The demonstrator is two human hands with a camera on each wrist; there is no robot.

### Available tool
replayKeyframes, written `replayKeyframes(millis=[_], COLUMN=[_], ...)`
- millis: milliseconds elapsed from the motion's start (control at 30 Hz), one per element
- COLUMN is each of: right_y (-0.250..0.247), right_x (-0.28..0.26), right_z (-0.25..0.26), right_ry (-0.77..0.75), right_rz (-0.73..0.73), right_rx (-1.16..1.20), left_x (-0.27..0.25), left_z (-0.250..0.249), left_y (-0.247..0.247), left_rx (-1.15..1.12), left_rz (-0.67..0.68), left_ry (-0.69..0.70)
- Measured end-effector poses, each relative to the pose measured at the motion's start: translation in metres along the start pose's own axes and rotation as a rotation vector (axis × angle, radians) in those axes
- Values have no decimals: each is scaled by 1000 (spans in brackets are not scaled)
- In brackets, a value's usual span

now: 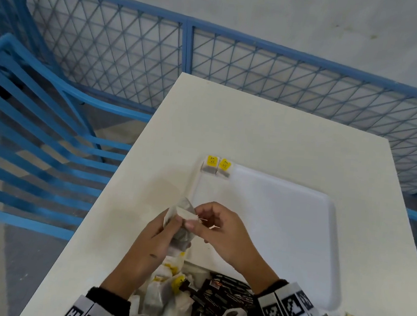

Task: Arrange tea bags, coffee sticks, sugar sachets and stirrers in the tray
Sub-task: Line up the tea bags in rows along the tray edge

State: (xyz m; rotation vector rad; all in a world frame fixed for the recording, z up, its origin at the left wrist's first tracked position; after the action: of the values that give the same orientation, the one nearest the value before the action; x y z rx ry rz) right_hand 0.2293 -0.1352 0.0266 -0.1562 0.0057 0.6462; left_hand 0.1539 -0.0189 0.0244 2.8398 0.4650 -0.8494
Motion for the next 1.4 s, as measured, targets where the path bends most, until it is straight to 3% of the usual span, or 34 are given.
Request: replayKeyframes(millis=[200,500,600,767,933,1133,1300,1400], right_y=[-10,-33,-30,-8,4,0,-18,-37], right_x=[-12,-22,-23,-24,-22,5,46,67], right_z=[4,8,8,8,-7,-31,-46,-62], right_ry=[-47,-37,-14,37,86,173,209,265], right_rz=[-129,-372,-338,-163,-78,-143,-299,-410], right_rx=[0,169,171,311,314,440,426,176], left_x=[-10,-13,-13,-15,-12,-8,-7,-6], left_z=[-7,-4,-4,-4,2,3,4,4], left_y=[4,-8,-4,8,-1,-24,-39,-44], left_rx=[83,-22,-16,60,50,-5,-45,-63], left_rz=[8,-151,-137,-66,-102,-199,-237,-240], left_ry=[85,62,62,61,53,29,21,9])
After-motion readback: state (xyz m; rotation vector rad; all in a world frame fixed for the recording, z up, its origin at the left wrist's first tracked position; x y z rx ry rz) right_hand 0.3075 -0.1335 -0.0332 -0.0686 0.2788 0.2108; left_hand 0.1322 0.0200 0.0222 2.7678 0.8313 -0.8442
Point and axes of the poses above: each hand's wrist, its own x-axis towards the middle knuckle, its own y-axis out of the palm, z = x × y, the point moved 6 cm from there along x, towards the middle knuckle, and after that the axes turned 13 degrees about -y, right-handed, at the moved point
